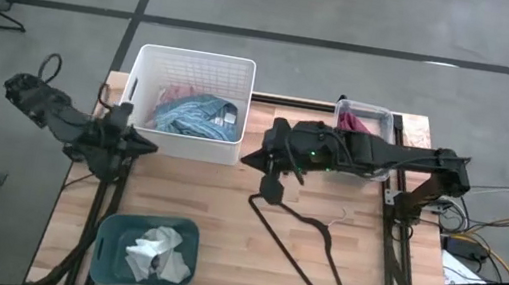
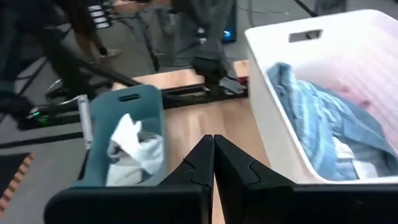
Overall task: Pick & Place Cloths
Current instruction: Return to Home Position
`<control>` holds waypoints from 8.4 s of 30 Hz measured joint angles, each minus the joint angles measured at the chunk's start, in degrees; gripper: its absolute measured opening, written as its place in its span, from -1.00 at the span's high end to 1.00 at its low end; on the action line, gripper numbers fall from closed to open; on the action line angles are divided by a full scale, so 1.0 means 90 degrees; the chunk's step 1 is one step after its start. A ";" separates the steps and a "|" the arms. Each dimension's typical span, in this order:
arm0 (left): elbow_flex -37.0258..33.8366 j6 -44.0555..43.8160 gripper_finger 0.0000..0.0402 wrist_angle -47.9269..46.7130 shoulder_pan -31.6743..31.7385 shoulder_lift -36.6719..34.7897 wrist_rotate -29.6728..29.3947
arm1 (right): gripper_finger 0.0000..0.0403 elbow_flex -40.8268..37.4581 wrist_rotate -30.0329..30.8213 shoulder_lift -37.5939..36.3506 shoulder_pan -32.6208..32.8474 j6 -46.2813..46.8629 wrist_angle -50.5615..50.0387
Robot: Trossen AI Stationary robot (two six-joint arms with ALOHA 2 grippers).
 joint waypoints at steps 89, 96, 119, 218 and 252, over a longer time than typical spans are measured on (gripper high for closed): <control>-0.6342 0.1468 0.88 0.5474 0.0000 -0.4107 0.1085 | 0.96 -1.1196 -0.1460 -1.0408 -0.0318 0.0882 0.4169; -0.6332 0.1441 0.88 0.5460 0.0000 -0.4107 0.1077 | 0.96 -1.0819 -0.1466 -1.0406 -0.0319 0.0196 0.4286; -0.6378 0.2174 0.88 0.5594 0.0000 -0.4109 0.1315 | 0.96 -1.1120 -0.1387 -0.9807 -0.0289 0.0092 0.3597; -0.6366 0.2112 0.88 0.5438 0.0000 -0.4097 0.1301 | 0.96 -1.1118 -0.1047 -0.9812 -0.0291 -0.0054 0.3655; -0.6366 0.2114 0.88 0.5438 0.0000 -0.4097 0.1301 | 0.96 -1.1118 -0.1047 -0.9813 -0.0293 -0.0054 0.3653</control>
